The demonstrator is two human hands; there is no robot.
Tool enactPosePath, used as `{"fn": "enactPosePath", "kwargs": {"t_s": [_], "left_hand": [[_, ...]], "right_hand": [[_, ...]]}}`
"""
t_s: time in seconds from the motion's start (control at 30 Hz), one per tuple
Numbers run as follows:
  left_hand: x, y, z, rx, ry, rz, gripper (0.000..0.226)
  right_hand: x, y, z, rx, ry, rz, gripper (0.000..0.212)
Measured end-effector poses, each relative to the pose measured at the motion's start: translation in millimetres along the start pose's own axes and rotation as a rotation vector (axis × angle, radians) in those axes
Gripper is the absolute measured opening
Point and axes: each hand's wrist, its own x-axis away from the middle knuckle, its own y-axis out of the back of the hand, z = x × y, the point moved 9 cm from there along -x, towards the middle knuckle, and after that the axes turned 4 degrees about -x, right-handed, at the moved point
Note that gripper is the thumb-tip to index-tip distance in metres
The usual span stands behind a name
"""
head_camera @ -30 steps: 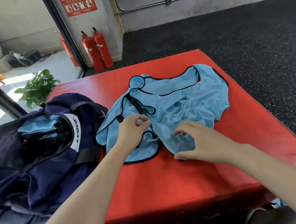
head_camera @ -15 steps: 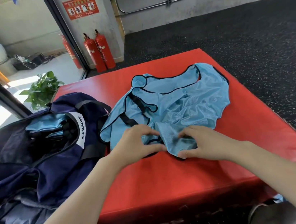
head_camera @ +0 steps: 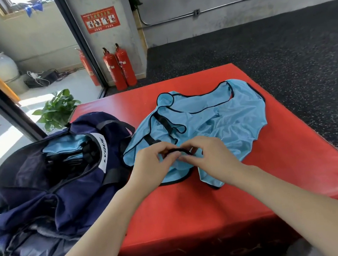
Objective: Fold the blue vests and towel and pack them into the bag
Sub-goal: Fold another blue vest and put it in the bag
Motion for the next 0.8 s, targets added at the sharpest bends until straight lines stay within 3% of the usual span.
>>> {"fn": "enactPosePath", "kwargs": {"t_s": [0.1, 0.3, 0.4, 0.8], "left_hand": [[-3, 15, 7, 0.083, 0.049, -0.044, 0.011], [-9, 36, 21, 0.237, 0.184, -0.175, 0.007], [-14, 36, 18, 0.292, 0.185, -0.182, 0.007], [-43, 53, 12, 0.327, 0.168, -0.345, 0.012]], "right_hand": [[-6, 2, 2, -0.105, -0.043, -0.035, 0.007], [-11, 11, -10, -0.123, -0.143, 0.004, 0.012], [-7, 17, -19, -0.176, -0.204, 0.067, 0.004], [17, 57, -46, -0.295, -0.373, 0.165, 0.005]]}}
